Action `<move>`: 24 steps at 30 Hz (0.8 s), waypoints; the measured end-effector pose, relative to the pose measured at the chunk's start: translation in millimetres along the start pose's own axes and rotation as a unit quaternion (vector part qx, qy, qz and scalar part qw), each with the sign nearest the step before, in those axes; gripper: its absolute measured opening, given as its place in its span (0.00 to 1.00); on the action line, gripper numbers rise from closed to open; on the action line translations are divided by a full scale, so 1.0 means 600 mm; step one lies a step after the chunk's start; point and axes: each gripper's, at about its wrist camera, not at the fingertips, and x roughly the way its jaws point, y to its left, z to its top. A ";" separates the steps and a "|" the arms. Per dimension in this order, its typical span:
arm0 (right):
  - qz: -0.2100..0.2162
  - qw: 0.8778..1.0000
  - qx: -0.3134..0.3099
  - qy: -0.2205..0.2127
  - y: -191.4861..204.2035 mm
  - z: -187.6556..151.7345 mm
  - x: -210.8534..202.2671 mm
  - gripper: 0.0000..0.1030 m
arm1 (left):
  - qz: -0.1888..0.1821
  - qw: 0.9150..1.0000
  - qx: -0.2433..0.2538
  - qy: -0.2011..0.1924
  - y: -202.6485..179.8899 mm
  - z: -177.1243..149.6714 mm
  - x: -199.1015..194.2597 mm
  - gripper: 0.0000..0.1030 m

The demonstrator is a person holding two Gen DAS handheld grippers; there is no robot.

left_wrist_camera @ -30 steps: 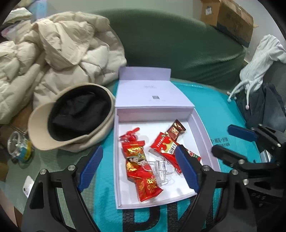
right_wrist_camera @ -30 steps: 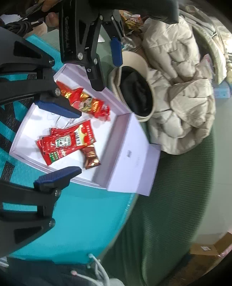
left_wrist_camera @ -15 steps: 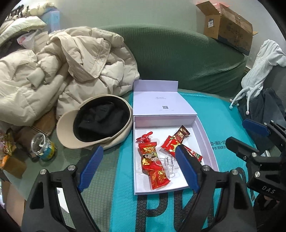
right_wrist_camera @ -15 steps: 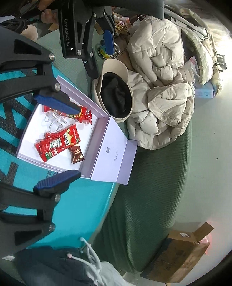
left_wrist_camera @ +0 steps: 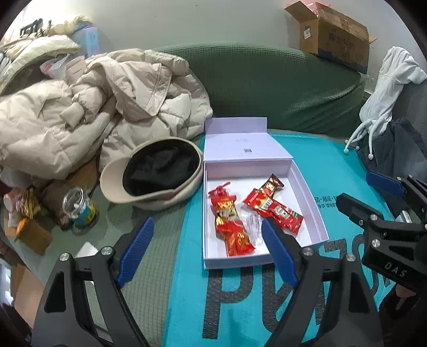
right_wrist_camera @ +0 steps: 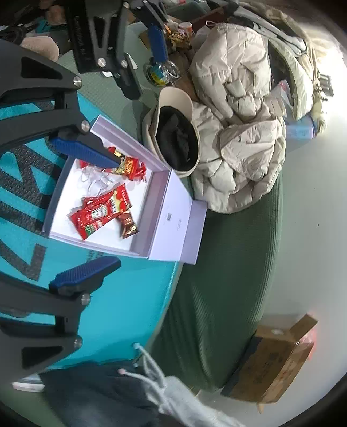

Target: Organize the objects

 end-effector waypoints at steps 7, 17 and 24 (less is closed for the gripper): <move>0.003 1.000 -0.006 0.009 0.001 -0.048 0.004 0.67 | 0.012 1.000 -0.018 0.019 -0.002 -0.058 0.012 0.80; 0.032 0.999 -0.007 0.031 0.014 -0.105 0.018 0.67 | 0.020 0.999 -0.031 0.037 0.002 -0.118 0.016 0.80; 0.029 0.999 -0.008 0.046 0.021 -0.130 0.025 0.67 | 0.018 0.999 -0.025 0.034 -0.007 -0.132 0.011 0.80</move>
